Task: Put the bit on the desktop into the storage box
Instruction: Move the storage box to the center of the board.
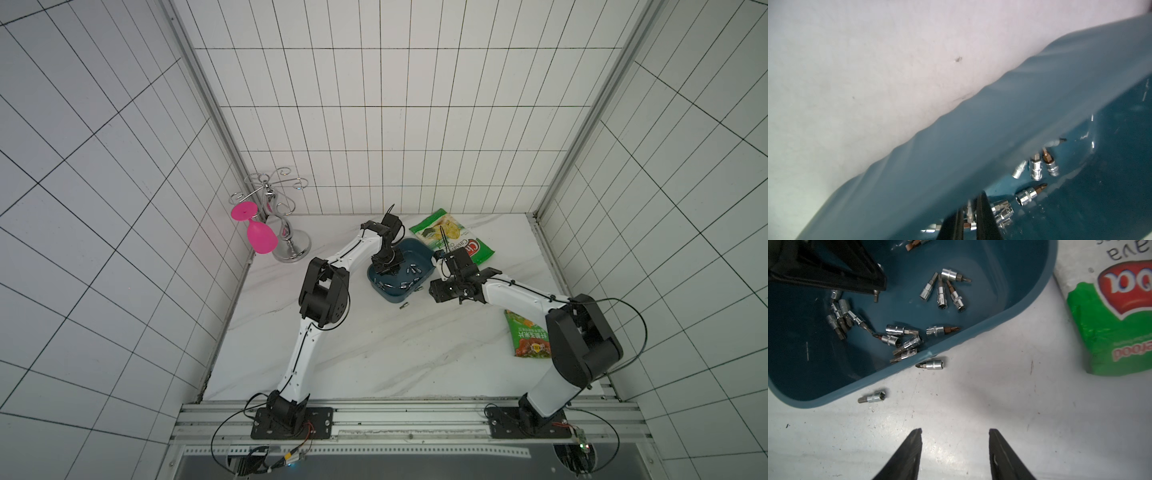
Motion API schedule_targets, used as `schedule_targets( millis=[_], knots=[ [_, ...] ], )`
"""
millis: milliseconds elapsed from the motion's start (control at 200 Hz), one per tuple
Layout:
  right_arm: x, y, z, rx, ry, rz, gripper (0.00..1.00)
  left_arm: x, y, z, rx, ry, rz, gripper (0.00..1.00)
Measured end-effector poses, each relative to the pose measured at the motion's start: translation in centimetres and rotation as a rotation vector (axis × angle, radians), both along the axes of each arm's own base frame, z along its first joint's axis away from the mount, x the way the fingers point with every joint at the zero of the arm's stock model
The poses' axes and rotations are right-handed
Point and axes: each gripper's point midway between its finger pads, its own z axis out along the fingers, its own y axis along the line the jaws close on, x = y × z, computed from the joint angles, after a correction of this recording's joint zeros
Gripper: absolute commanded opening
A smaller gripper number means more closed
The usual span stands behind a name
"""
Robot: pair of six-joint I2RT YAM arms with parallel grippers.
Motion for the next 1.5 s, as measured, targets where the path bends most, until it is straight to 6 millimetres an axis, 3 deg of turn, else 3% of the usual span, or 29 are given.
schedule_targets(
  millis=[225,500,760,950,1285,1499],
  knots=[
    [-0.3,0.9,-1.9,0.032,0.016,0.041,0.57,-0.1,-0.1,-0.2,0.002,0.004,-0.002,0.00],
    [0.2,2.0,-2.8,0.074,0.010,0.067,0.59,-0.2,0.1,-0.5,0.008,0.009,-0.002,0.00],
    [0.2,2.4,-3.2,0.083,0.019,0.076,0.59,-0.9,0.7,-1.4,0.034,0.036,-0.003,0.20],
    [0.3,2.6,-3.0,0.089,0.015,0.080,0.60,-1.2,1.0,-1.4,0.041,0.037,-0.005,0.25],
    [0.5,3.0,-3.2,0.097,0.024,0.095,0.61,-2.4,2.8,-0.7,0.076,0.044,0.012,0.28],
    [0.9,3.4,-2.7,0.103,0.016,0.103,0.62,-2.9,5.0,0.0,0.091,0.046,0.044,0.28]
  ],
)
